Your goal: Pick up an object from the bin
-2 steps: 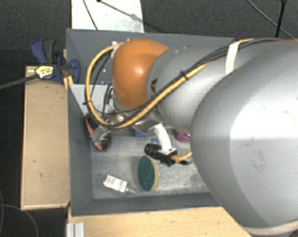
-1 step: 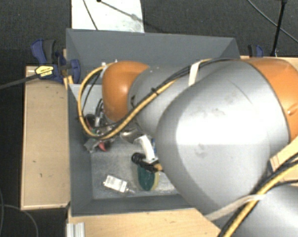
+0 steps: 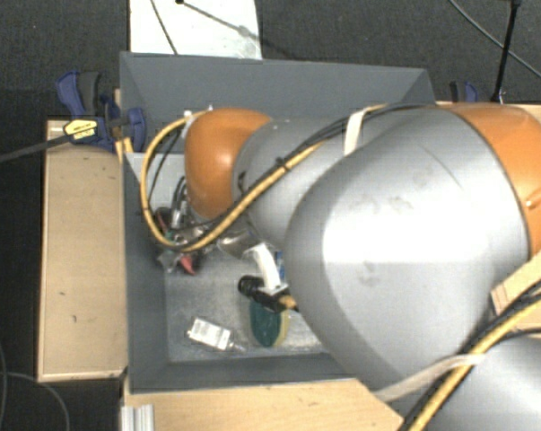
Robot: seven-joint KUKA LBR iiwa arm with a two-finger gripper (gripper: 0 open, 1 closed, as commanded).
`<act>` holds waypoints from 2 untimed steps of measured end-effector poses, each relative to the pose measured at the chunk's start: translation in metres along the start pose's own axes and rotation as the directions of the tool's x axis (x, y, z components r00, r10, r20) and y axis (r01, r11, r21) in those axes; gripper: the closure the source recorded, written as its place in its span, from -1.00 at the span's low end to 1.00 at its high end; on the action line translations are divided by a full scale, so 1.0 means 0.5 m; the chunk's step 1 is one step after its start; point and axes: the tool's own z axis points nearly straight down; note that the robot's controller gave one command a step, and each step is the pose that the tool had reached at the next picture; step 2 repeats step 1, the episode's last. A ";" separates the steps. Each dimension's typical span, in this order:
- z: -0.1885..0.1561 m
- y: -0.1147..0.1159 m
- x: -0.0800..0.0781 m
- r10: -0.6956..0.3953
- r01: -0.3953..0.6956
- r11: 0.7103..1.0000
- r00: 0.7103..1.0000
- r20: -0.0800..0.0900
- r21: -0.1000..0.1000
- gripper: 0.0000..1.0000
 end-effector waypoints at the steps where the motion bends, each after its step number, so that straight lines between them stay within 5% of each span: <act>1: -0.370 -0.051 0.037 0.001 -0.001 1.000 1.000 0.000 -0.008 1.00; 2: -0.370 -0.051 0.037 0.001 -0.001 1.000 1.000 0.000 -0.008 1.00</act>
Offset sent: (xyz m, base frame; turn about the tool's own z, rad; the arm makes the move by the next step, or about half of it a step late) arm -0.0317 0.0038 0.1800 0.0088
